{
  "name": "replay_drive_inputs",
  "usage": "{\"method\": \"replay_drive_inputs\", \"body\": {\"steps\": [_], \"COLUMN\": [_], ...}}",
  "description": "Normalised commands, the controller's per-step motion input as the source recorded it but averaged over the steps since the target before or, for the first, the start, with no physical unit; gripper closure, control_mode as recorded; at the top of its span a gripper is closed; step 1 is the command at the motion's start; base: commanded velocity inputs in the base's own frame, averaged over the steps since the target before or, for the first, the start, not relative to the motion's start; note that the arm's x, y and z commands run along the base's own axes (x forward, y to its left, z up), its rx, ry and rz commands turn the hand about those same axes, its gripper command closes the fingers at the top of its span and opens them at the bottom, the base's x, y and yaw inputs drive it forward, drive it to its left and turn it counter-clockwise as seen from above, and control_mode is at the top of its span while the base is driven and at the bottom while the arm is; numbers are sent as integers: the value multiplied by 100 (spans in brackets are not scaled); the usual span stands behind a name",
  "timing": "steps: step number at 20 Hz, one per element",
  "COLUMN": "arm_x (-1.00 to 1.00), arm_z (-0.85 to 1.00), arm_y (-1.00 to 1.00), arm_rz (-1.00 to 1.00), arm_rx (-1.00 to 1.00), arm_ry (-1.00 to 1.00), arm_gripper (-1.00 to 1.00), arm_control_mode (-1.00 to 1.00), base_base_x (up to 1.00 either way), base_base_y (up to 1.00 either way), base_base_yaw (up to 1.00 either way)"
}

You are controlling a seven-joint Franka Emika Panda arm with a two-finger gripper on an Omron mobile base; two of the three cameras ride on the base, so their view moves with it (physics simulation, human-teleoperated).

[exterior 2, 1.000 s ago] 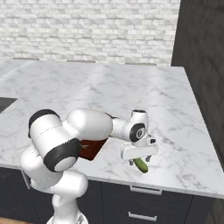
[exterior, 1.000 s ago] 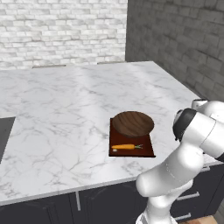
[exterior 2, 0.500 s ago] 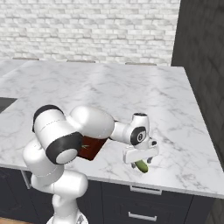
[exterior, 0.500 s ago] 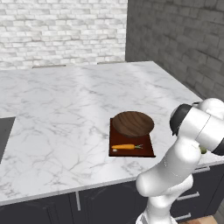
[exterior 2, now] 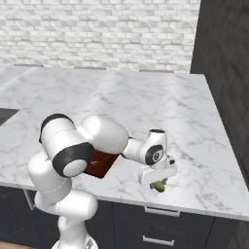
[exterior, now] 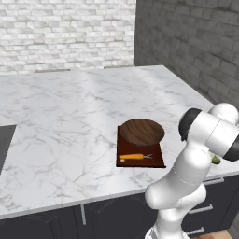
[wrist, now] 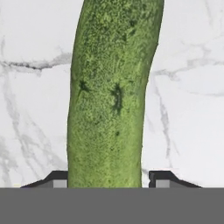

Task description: Place the two vegetables and bowl onto the tray for setting up a vegetable dip station.

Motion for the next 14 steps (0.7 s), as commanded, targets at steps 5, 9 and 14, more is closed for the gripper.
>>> {"method": "replay_drive_inputs", "body": {"steps": [5,9,14], "arm_x": [1,-11,-19], "arm_z": [5,28,29], "arm_y": [0,8,21], "arm_rz": [6,14,15], "arm_rx": [4,3,0], "arm_ry": [0,-11,-20], "arm_gripper": [100,100,100], "arm_control_mode": [-100,-100,-100], "base_base_x": [0,0,0], "base_base_y": [0,0,0], "base_base_yaw": [0,0,0]}}
